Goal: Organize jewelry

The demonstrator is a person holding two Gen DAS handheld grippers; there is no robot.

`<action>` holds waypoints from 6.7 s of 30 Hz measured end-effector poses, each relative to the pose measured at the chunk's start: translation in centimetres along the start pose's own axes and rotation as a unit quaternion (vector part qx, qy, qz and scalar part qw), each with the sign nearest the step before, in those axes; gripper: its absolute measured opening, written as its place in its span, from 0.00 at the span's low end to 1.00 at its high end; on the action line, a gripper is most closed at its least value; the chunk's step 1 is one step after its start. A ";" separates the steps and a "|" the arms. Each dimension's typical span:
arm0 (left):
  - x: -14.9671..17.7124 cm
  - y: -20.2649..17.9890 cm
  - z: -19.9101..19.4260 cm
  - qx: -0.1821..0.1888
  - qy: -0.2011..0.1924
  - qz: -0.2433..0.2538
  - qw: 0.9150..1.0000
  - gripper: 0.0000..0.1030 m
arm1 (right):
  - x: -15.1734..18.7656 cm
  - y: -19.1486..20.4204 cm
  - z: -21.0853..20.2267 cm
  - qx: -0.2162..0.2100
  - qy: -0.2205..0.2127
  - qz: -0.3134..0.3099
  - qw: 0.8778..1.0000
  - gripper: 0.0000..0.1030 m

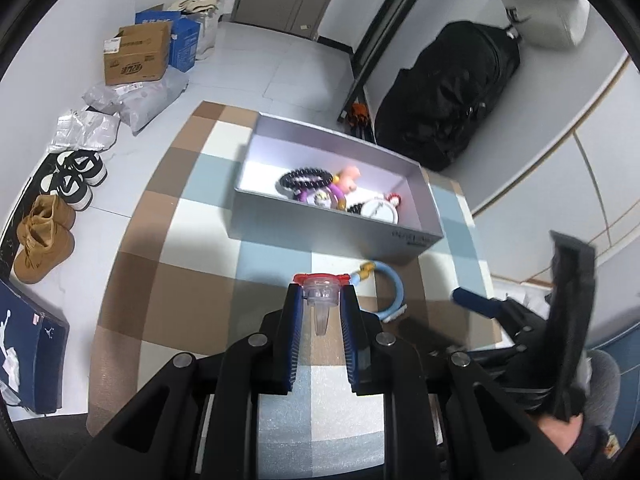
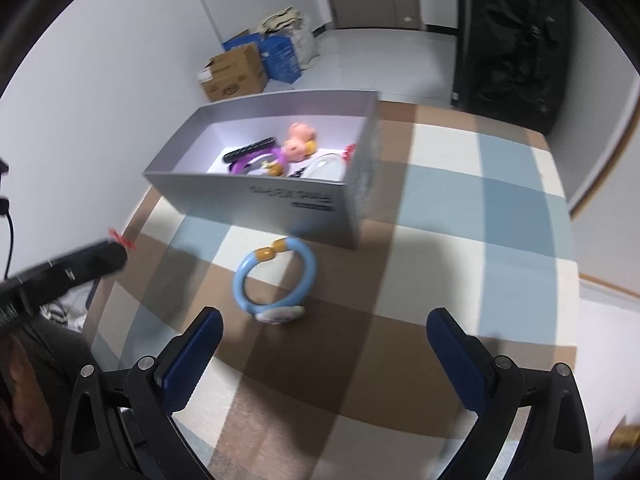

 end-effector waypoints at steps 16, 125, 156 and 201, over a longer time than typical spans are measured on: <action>-0.9 3.7 0.0 0.022 0.011 -0.058 0.998 0.13 | -0.6 3.5 4.0 0.054 0.023 -0.101 0.993 0.74; -8.9 -1.5 6.5 0.020 0.012 -0.030 0.999 0.54 | -11.6 -1.9 -1.6 -0.070 -0.110 0.070 0.989 0.69; -7.0 -1.6 -2.7 -0.051 -0.159 0.012 0.986 0.80 | -8.7 -0.1 -10.5 -0.039 -0.235 0.030 0.971 0.97; -1.5 -0.9 -4.3 -0.123 -0.208 0.055 0.969 0.80 | -1.3 0.8 -10.9 -0.013 -0.249 0.007 0.968 1.00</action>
Point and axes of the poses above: each gripper's, at about its wrist camera, not at the fingertips, and z roughly the way its jaws point, y to its left, x to its underside, the point moved 8 cm from there along z, roughly the way its jaws point, and after that the axes turned 5 degrees about -x, right-handed, at the moved point
